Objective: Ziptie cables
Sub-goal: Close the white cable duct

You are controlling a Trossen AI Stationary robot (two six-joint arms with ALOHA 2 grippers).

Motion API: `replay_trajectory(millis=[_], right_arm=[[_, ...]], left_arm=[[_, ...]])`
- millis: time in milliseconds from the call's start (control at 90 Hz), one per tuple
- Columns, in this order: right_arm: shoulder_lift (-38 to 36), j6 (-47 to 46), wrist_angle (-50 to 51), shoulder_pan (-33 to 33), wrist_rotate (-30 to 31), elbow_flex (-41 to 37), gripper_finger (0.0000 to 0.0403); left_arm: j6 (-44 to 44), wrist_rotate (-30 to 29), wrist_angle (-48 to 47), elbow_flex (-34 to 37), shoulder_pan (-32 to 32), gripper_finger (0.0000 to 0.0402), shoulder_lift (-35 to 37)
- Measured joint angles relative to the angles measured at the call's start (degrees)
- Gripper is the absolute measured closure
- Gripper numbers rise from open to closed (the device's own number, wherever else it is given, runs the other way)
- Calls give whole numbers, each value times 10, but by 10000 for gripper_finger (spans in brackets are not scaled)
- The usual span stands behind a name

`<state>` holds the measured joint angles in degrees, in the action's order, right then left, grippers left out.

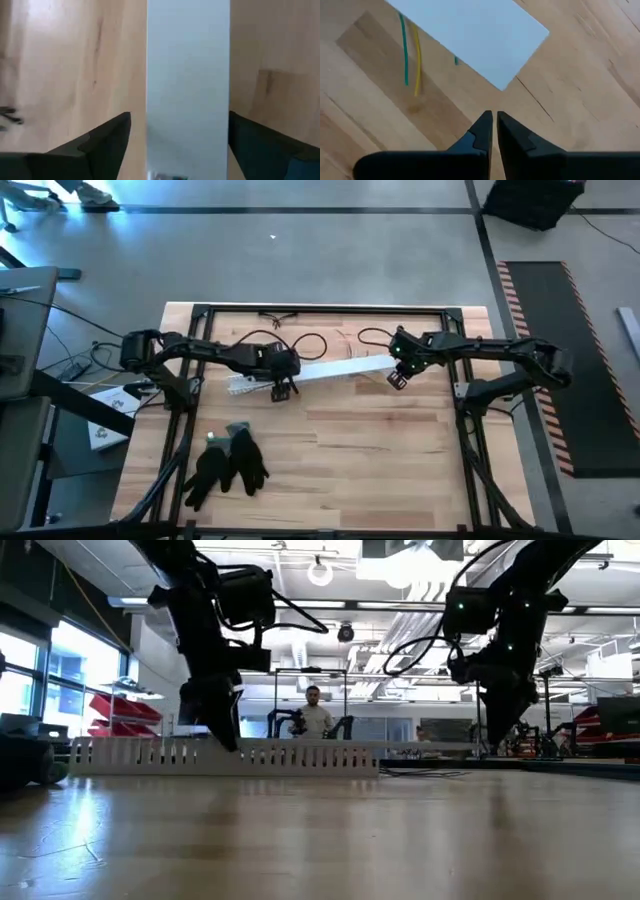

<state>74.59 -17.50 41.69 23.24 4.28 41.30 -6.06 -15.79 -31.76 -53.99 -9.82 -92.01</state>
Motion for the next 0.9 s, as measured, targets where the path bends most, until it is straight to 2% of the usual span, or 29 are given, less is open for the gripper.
replay_trajectory(millis=[222, 367, 511, 700, 789, 900], right_arm=[[0, 3, 1, -2, 0, 0, 392], [0, 28, 0, -2, 0, -1, 391], [0, 60, -11, -2, 0, -1, 392], [0, 75, -18, -2, -1, -1, 392], [0, 75, -32, -2, -11, -1, 392], [0, 75, -47, -2, -23, -1, 392]], left_arm=[[1, -18, -138, -83, 1, 99, 0], [31, 25, -169, -90, 1, 100, 37], [91, 43, -155, -36, 9, 100, 131], [160, 15, -45, 84, 26, 100, 267], [169, 15, 0, 136, 27, 100, 302], [171, 18, 65, 194, 27, 100, 312]])
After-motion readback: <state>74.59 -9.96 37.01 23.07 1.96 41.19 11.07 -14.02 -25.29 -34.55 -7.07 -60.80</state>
